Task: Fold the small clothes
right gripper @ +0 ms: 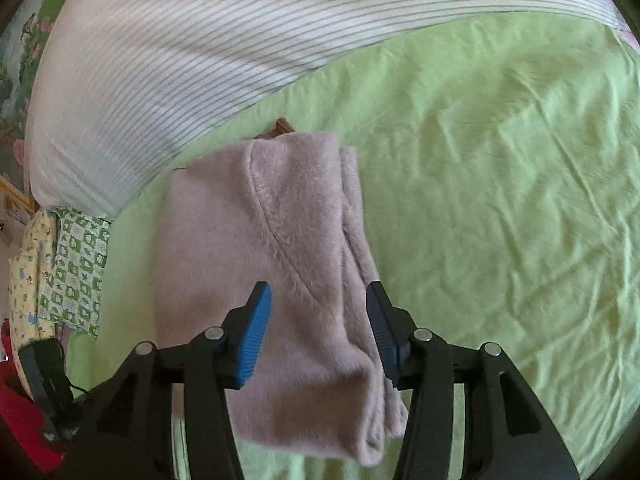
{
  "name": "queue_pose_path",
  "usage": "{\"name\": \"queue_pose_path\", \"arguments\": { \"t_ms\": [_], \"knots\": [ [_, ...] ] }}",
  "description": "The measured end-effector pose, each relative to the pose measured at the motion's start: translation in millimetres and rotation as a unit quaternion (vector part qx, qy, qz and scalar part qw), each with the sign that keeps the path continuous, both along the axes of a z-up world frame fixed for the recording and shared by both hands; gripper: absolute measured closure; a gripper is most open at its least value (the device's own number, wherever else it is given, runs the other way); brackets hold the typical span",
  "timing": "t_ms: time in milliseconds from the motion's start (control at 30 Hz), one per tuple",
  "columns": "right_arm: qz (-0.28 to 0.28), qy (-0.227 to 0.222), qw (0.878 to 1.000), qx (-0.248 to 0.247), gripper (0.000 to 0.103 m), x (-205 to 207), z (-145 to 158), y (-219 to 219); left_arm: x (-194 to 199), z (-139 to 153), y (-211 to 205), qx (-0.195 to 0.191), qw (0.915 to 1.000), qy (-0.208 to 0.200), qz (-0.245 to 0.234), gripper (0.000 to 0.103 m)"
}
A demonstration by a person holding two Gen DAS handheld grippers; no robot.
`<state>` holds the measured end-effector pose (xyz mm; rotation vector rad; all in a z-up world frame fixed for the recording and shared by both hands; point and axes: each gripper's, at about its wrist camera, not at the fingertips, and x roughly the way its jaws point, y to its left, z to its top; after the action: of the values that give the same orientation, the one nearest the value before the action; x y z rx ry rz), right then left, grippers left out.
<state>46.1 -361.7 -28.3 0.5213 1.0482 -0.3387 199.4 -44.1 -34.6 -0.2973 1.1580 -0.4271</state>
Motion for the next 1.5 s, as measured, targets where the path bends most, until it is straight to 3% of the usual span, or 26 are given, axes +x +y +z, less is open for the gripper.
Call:
{"name": "queue_pose_path", "arguments": {
  "t_ms": [100,200,400,600,767,900,1167,1400,1500],
  "knots": [
    [0.01,0.005,1.0,-0.017,0.052,9.4,-2.8,-1.1,20.3,4.7,-7.7,-0.013,0.9998,0.006,0.011,0.023],
    [0.01,0.006,1.0,-0.018,0.052,20.4,-9.2,-6.2,34.3,3.9,-16.6,-0.014,0.9998,0.005,0.013,0.023],
    [0.014,0.006,1.0,-0.01,0.051,36.2,-17.8,-21.2,59.5,-12.2,-38.8,0.0,0.9998,0.017,0.006,0.022],
    [0.018,0.013,1.0,-0.017,0.048,42.5,-31.6,-29.7,72.6,-31.6,-49.8,0.04,0.9991,0.014,0.001,0.02],
    [0.022,0.018,0.999,-0.021,0.046,45.8,-45.8,-42.3,85.5,-51.7,-50.5,0.045,0.9988,0.019,0.002,0.009],
    [0.039,0.026,0.998,-0.04,0.046,49.3,-45.1,-37.9,87.7,-51.8,-50.8,0.045,0.9988,0.022,0.002,0.007],
    [0.036,-0.001,0.999,0.032,0.044,26.0,-32.2,-37.5,71.0,-45.3,-29.2,-0.019,0.9979,0.062,0.008,0.008],
    [0.023,0.005,0.995,0.098,0.044,10.2,-54.8,-41.4,73.4,-61.4,-40.0,-0.022,0.9977,0.064,0.005,0.008],
    [0.022,0.009,0.992,0.121,0.045,11.9,-64.5,-41.9,72.4,-62.5,-45.1,-0.035,0.9976,0.06,0.005,0.017]
  ]
}}
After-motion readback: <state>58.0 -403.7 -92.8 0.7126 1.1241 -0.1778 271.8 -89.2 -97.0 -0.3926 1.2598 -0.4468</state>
